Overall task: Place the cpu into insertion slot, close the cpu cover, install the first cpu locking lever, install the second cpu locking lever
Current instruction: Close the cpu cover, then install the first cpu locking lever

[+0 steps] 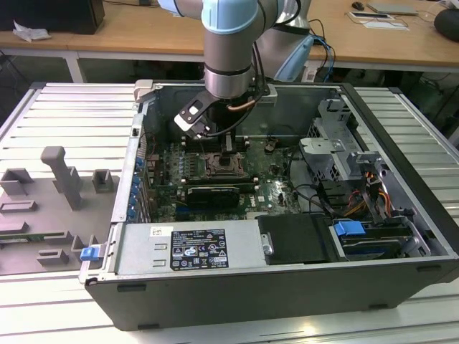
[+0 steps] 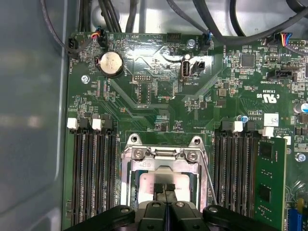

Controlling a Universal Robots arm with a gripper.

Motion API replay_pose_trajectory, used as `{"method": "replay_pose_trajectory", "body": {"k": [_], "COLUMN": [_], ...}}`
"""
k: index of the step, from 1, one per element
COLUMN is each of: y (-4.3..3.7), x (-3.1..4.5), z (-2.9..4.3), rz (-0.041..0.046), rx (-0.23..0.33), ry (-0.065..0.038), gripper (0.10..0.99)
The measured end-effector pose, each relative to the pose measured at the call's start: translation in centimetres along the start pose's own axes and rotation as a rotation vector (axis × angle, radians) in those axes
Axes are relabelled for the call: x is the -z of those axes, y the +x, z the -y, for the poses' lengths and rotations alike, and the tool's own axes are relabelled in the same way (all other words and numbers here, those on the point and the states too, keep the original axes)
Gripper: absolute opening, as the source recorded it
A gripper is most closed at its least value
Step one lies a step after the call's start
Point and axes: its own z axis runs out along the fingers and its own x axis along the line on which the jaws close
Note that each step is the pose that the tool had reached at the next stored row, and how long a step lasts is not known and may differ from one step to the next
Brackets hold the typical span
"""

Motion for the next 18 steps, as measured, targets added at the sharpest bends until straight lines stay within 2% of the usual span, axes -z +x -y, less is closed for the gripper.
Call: {"method": "replay_pose_trajectory", "body": {"k": [4,6,18], "y": [0.00,0.00,0.01], "x": [0.09,0.51,1.29], "z": [-0.01,-0.02,-0.05], "rz": [-0.0001,0.0000,-0.0001], "rx": [0.000,0.000,0.000], "ry": [0.000,0.000,0.000], "gripper": [0.106,0.106,0.106]}}
